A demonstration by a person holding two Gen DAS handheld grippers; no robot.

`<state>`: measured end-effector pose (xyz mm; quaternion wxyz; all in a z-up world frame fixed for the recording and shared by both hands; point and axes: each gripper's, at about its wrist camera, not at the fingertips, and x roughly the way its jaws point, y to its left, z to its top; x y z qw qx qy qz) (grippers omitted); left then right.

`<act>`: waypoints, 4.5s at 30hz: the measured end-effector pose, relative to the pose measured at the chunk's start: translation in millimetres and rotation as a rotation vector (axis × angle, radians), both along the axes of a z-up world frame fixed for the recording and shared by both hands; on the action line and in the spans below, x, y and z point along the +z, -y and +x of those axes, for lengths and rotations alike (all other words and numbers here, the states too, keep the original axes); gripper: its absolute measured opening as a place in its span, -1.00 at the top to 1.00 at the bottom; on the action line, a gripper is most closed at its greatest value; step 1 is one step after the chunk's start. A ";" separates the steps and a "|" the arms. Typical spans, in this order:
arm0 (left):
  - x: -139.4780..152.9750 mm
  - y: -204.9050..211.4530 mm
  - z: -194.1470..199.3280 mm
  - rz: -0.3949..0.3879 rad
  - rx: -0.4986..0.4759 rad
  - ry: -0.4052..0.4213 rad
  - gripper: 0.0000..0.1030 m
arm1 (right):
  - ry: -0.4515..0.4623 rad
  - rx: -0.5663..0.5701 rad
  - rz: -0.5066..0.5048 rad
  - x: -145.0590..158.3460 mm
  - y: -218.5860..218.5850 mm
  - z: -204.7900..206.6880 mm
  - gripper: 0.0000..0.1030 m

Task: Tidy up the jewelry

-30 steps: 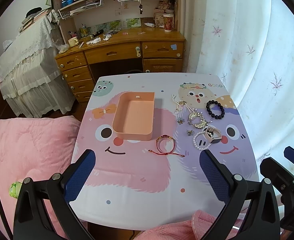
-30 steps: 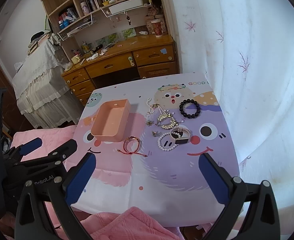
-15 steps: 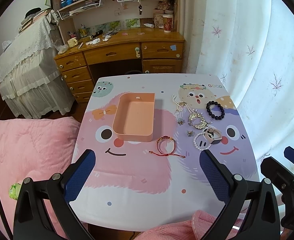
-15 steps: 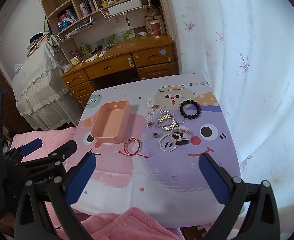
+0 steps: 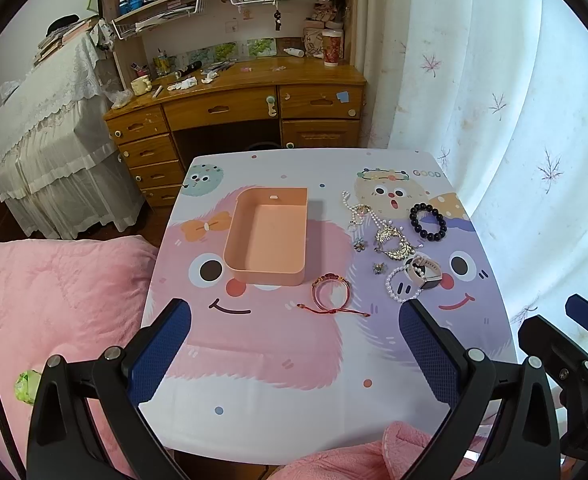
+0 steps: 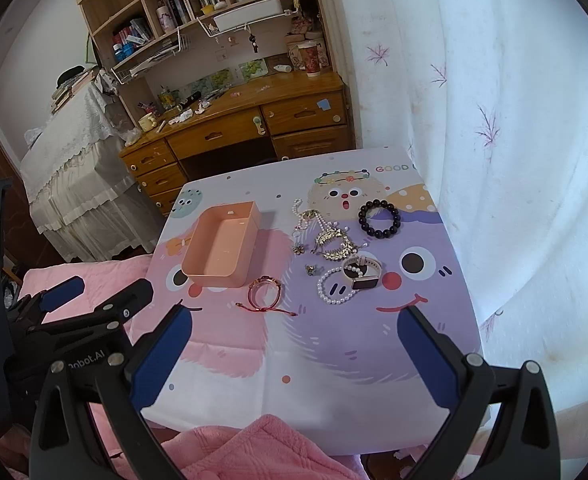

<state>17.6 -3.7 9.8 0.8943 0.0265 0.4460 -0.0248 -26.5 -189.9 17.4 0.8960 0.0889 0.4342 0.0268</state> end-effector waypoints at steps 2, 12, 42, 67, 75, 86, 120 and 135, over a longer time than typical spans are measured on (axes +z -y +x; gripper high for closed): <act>0.0 0.0 0.2 0.000 0.000 0.001 -0.99 | 0.002 -0.001 0.000 -0.1 0.0 -0.2 -1.00; -2.2 -6.7 1.6 -0.015 -0.019 0.008 -0.99 | 0.000 -0.003 -0.001 0.1 0.6 1.9 -1.00; -93.3 -15.5 15.9 -0.058 -0.337 -0.210 -0.98 | 0.084 0.122 -0.471 -47.1 -46.9 -9.4 -0.99; -239.2 25.8 148.8 0.045 -0.075 -0.354 0.04 | -0.147 0.398 -0.562 -198.4 3.4 124.1 0.27; -247.0 34.2 155.9 0.043 -0.090 -0.357 0.84 | -0.138 0.505 -0.535 -213.2 -1.2 140.5 0.40; -233.0 39.3 141.4 0.032 -0.104 -0.355 0.90 | -0.213 0.470 -0.358 -215.1 14.8 153.4 0.90; -65.7 -82.1 186.1 -0.033 -0.191 -0.035 0.90 | 0.017 0.250 0.408 -110.1 -56.1 169.1 0.90; -91.6 -94.0 245.7 -0.072 -0.274 -0.062 0.89 | 0.038 0.246 0.366 -121.0 -124.8 192.7 0.84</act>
